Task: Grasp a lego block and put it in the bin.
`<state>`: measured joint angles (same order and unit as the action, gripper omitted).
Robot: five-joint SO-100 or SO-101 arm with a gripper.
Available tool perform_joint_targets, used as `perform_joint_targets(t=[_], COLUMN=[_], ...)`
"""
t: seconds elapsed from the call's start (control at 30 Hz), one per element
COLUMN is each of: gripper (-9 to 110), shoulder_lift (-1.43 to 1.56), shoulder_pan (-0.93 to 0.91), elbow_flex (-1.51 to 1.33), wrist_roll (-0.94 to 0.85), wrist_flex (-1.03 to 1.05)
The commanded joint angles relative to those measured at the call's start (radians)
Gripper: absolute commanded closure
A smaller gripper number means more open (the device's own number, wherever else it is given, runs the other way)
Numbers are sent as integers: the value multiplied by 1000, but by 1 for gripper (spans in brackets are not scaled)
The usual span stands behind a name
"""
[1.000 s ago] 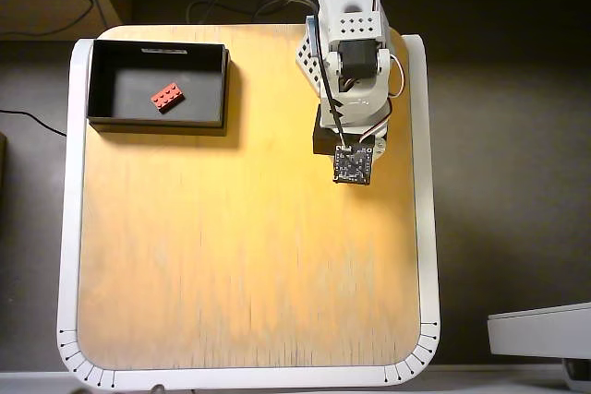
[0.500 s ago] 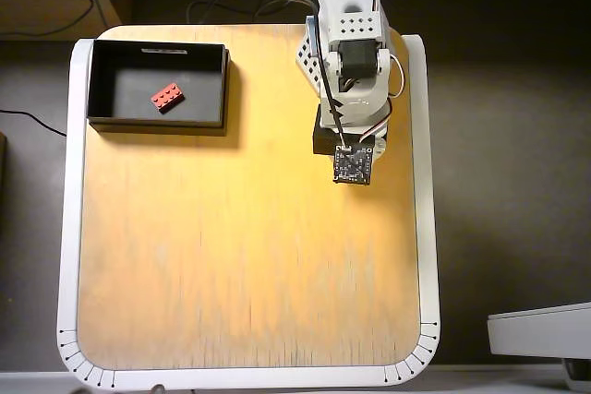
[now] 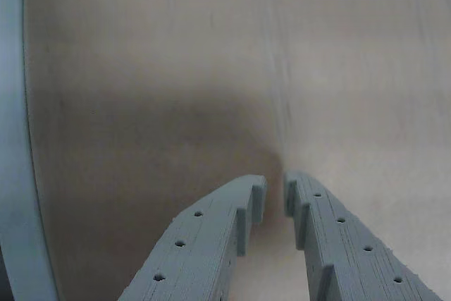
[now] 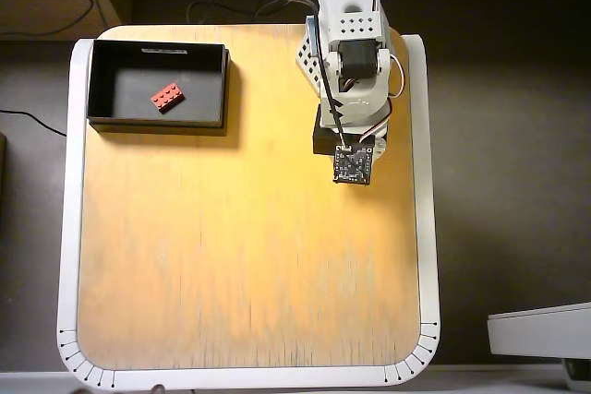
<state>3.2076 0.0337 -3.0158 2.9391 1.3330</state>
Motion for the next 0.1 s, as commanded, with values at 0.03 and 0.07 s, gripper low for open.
perform_joint_targets(t=[0.03,0.07], gripper=[101,101], shoulder_lift=[89,89], shoulder_pan=[18,18], elbow_flex=[-158,-158], wrist_roll=[-3,-3], wrist_flex=[6,6])
